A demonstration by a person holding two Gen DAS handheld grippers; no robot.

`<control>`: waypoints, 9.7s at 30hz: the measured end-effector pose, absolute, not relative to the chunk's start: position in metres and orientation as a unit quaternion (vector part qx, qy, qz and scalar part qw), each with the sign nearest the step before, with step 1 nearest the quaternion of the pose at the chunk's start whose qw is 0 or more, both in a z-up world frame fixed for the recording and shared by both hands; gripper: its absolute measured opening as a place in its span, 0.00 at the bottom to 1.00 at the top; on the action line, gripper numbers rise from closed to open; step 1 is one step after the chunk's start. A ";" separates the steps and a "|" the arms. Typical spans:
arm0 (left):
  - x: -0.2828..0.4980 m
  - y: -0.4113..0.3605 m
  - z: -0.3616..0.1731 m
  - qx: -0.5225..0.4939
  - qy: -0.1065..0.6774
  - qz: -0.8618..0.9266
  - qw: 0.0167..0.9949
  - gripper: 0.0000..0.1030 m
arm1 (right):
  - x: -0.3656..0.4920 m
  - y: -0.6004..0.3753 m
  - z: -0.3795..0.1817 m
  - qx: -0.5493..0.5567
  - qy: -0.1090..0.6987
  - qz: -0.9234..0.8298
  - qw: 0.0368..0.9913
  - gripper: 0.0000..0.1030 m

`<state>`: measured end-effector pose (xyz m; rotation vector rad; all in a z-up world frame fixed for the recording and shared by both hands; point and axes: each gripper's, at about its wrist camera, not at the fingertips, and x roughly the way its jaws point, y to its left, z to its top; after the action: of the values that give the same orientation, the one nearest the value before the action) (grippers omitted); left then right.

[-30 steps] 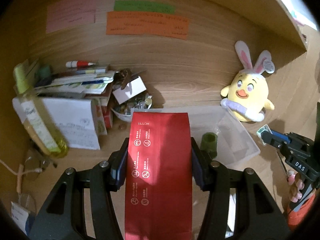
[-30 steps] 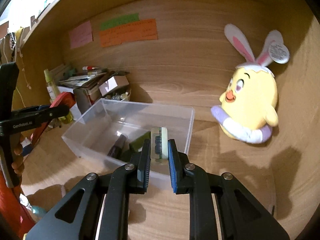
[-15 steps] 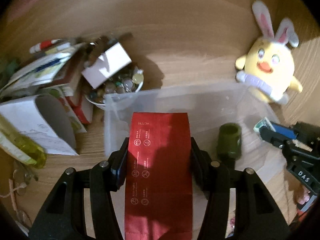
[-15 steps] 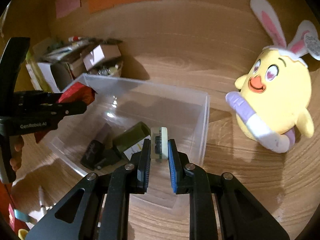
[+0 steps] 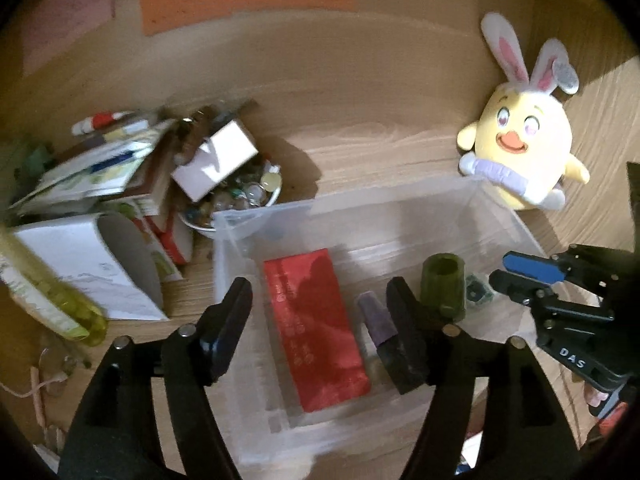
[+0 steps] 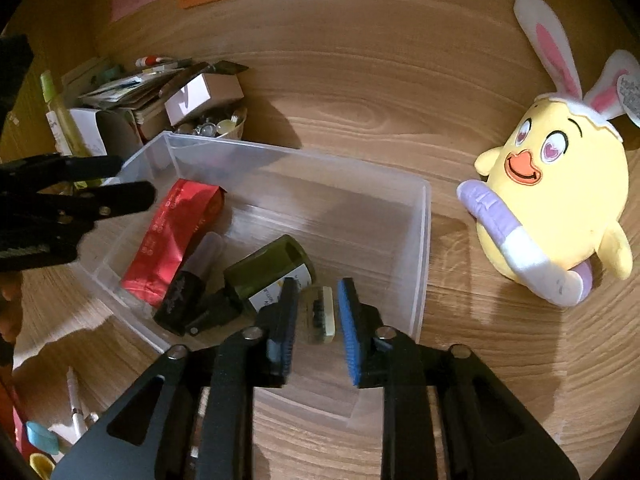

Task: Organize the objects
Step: 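Lower the red packet and green item into the bin and release both, then grasp the blue tape roll with the left tool while the right tool grasps the mint tube, then carry the tape roll and mint tube into the bin and release them, then reach the right tool to the braided rope and grasp it, then grasp a white pen with the left tool while the right tool lifts the rope, then lower the pen and rope into the bin and open both tools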

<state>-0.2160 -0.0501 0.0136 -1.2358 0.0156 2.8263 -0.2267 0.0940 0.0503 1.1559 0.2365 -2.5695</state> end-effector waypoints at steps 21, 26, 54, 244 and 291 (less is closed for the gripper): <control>-0.038 -0.060 0.016 -0.357 -0.005 0.934 -0.014 0.93 | -0.099 0.120 0.081 0.343 0.040 -0.918 0.196 0.53; -0.004 -0.047 -0.008 -0.379 -0.021 0.925 -0.006 0.93 | -0.060 0.126 0.064 0.350 0.030 -0.914 0.200 0.54; 0.034 -0.004 -0.068 -0.392 -0.046 0.919 -0.016 0.41 | -0.007 0.102 0.009 0.363 0.103 -0.905 0.195 0.39; -0.135 0.049 -0.053 -0.436 0.209 0.854 0.190 0.59 | -0.094 0.161 0.002 0.429 0.070 -0.887 0.159 0.16; -0.084 -0.067 0.083 -0.252 -0.027 0.966 0.056 0.10 | -0.091 0.170 -0.002 0.437 0.068 -0.886 0.138 0.12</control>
<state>-0.0838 -0.0666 0.0831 -0.7643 -0.0804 2.9306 -0.0908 0.1704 -0.0016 1.2640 0.1957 -2.5623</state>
